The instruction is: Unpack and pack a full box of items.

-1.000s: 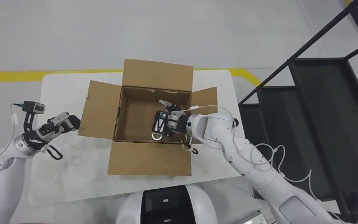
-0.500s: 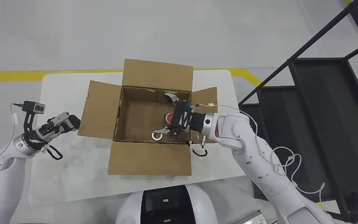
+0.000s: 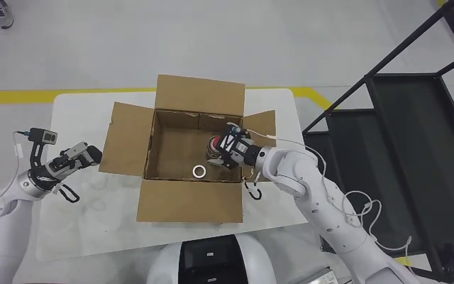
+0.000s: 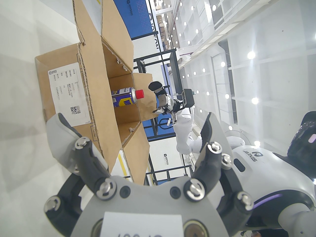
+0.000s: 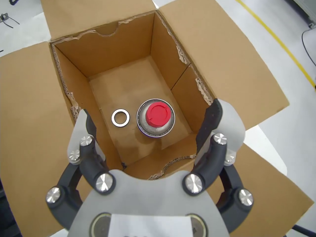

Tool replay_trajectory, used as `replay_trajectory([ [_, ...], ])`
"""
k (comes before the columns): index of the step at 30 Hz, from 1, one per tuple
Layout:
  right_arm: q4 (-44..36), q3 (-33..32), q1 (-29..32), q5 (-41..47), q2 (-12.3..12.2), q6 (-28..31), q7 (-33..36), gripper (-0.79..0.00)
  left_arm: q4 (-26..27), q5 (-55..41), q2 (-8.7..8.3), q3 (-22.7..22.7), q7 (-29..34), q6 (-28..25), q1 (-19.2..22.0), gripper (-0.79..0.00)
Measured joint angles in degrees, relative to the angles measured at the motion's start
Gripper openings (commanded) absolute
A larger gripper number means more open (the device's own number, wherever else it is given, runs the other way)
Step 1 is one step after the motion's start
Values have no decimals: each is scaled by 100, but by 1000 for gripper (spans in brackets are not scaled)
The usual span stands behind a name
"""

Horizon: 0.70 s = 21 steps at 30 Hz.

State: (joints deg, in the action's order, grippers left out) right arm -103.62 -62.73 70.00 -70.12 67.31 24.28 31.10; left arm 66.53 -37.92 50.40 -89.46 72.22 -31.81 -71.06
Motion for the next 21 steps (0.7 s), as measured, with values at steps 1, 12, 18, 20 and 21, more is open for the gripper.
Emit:
replay_trajectory([
  [1, 41, 30, -17, 34, 9, -23, -37, 0, 0, 0, 0, 0, 0, 0, 0, 0],
  [12, 133, 65, -35, 309, 27, 126, -361, 0, 0, 0, 0, 0, 0, 0, 0, 0],
  [18, 263, 38, 34, 370, 43, -228, -351, 0, 0, 0, 0, 0, 0, 0, 0, 0],
  [20, 404, 85, 18, 515, 69, -459, -199, 0, 0, 0, 0, 0, 0, 0, 0, 0],
  [21, 466, 127, -7, 578, 83, -538, -110, 0, 0, 0, 0, 0, 0, 0, 0, 0],
])
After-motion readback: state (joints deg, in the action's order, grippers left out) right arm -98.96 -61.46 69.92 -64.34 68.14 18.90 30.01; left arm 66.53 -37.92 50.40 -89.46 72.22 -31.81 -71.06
